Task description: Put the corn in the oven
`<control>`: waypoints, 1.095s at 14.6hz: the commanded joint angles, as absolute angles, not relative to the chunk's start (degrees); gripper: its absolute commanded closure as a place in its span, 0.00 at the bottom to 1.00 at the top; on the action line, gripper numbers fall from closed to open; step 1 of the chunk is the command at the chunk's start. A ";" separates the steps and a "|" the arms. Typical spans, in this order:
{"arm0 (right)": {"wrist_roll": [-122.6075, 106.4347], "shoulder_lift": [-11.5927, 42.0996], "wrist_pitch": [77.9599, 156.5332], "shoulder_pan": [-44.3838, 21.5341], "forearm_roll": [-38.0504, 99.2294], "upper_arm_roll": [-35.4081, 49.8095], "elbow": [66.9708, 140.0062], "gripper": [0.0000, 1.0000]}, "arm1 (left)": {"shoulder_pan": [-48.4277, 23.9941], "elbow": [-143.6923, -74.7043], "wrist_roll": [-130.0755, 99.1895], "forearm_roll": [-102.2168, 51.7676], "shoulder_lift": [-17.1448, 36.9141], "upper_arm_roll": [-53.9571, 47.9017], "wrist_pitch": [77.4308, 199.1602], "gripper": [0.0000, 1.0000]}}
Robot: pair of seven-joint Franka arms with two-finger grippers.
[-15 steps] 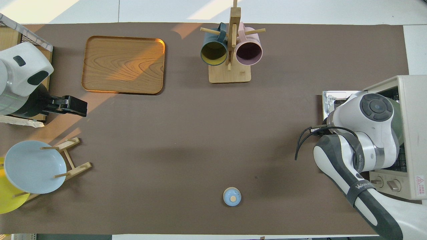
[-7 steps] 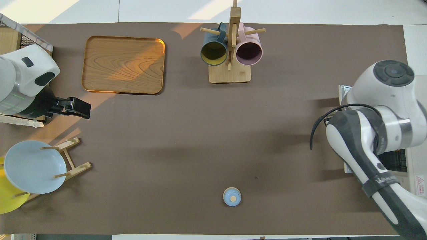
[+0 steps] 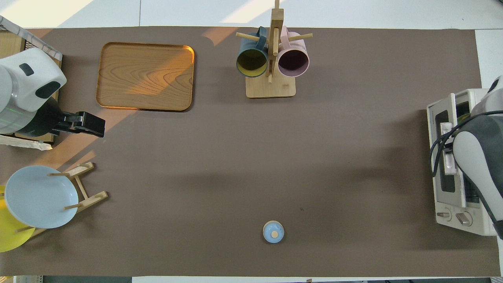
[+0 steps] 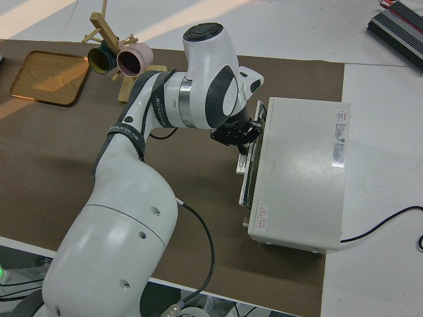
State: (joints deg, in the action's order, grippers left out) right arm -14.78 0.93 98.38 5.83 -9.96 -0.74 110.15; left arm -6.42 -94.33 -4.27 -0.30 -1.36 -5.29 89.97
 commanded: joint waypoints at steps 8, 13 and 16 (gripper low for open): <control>-14.59 -5.54 87.46 3.61 -6.69 0.70 103.20 0.00 | -4.75 -94.39 -4.66 -0.35 -2.20 -5.54 88.94 0.00; -10.90 -4.22 87.45 2.46 -3.43 0.62 99.84 0.00 | -4.83 -94.39 -4.66 -0.35 -2.20 -5.54 88.94 0.00; -7.23 -3.87 86.58 2.11 -2.90 0.79 98.80 0.00 | -4.75 -94.39 -4.66 -0.35 -2.20 -5.54 88.86 0.00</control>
